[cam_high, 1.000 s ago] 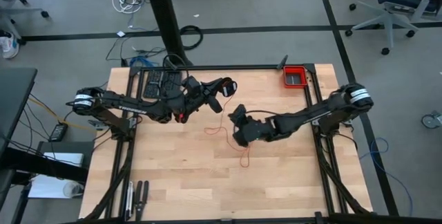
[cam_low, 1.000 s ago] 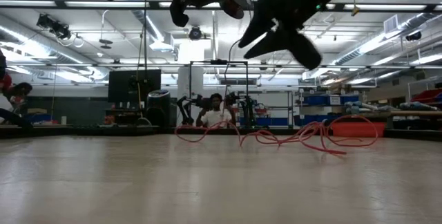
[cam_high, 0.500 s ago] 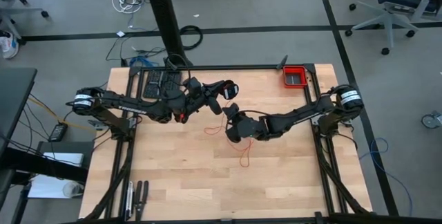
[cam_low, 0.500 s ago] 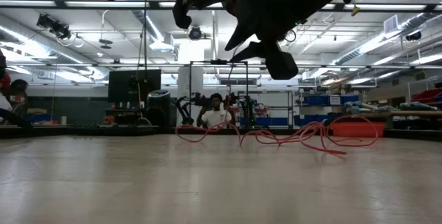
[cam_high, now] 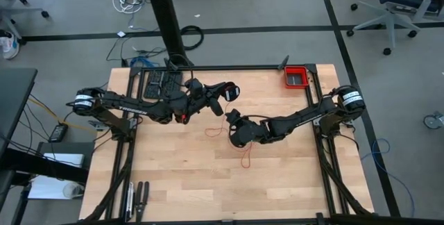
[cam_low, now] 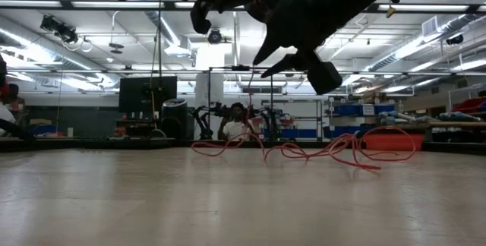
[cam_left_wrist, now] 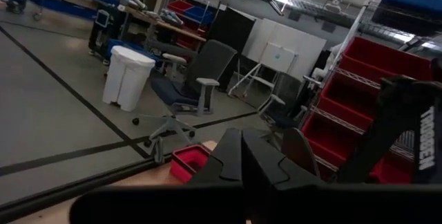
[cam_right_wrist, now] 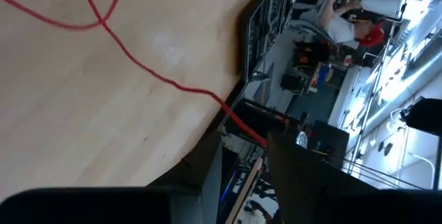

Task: Coil cords
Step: Coil the red wire on the black spool

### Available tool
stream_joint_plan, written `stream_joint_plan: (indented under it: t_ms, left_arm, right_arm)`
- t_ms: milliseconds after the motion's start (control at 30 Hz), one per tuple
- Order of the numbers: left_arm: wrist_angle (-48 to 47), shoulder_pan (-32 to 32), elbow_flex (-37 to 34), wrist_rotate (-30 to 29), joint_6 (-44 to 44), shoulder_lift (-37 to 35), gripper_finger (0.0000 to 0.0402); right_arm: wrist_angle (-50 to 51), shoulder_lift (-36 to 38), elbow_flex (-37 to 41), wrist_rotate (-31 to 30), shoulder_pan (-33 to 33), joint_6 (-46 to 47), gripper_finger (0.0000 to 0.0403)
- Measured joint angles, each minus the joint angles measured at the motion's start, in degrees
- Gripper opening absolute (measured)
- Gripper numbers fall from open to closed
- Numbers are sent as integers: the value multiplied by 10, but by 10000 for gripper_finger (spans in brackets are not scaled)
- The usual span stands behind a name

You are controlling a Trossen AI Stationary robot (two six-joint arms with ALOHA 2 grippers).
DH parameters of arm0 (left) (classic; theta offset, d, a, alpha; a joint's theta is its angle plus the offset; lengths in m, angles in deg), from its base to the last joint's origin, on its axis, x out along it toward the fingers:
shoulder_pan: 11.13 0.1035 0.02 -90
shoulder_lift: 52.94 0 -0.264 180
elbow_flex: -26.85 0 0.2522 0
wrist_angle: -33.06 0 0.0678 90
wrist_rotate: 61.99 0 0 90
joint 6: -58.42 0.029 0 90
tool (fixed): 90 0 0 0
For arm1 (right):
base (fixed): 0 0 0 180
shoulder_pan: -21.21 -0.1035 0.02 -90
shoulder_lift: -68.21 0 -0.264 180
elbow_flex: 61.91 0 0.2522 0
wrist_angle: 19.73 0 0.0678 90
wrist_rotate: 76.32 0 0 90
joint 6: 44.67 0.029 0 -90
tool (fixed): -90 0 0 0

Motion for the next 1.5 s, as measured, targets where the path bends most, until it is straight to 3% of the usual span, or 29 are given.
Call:
stream_joint_plan:
  t_ms: [533,833,1067,1333,1500]
  left_arm:
    - [0,0,0,16,-2,0,0]
    - [-1,0,0,18,-2,0,0]
    - [-5,0,0,18,5,0,0]
    - [-33,1,0,19,16,0,0]
    - [-35,1,0,69,89,0,0]
  right_arm:
    - [-19,-2,0,72,26,-72,108]
    - [-24,-2,0,81,37,-63,8]
    - [-41,-2,0,39,16,3,2]
    - [-113,3,0,61,-33,19,1]
    - [-167,16,0,60,-34,38,0]
